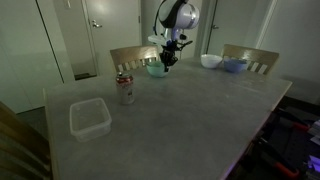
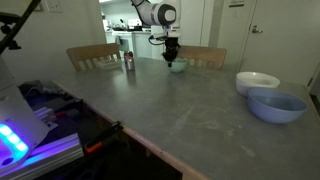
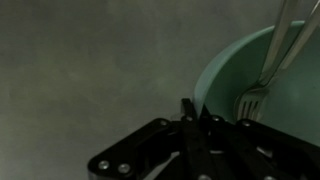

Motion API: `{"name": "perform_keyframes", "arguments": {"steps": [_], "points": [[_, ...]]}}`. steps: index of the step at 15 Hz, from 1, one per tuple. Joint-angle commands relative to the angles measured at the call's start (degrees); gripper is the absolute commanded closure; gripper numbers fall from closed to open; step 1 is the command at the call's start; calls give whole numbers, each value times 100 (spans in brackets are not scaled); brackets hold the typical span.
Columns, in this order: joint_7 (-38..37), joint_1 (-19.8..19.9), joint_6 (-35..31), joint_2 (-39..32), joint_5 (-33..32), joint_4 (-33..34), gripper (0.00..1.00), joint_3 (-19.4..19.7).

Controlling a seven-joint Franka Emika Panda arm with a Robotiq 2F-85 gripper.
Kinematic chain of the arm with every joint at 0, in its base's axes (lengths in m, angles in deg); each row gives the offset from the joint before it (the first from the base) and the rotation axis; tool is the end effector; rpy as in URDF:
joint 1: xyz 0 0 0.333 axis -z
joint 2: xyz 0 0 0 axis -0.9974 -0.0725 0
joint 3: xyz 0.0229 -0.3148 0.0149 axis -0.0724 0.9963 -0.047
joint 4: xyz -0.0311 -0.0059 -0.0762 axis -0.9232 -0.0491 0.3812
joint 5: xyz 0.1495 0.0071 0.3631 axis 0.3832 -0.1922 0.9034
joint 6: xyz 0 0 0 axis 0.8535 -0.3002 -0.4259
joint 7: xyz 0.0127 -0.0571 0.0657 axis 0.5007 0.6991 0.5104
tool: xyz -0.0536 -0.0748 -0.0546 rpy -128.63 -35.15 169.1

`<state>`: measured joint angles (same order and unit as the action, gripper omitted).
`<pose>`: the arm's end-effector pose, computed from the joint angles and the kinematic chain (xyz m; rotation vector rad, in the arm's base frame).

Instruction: Move the green bowl backwards

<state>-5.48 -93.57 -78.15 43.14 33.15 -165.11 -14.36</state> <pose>0.7046 0.0117 0.1933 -2.1670 2.1662 -0.0058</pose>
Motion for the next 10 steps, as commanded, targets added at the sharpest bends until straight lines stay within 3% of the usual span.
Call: {"name": "perform_keyframes", "arguments": {"steps": [1,2,4,10], "points": [[-206,74,134,-203,-103,141,98,-81],[-219,43,73,-145,-162,87,70,-50],[-204,-5,42,-37,-337,-15,63,1],[-41,-19,285,226,-763,-222,20,1]]}}
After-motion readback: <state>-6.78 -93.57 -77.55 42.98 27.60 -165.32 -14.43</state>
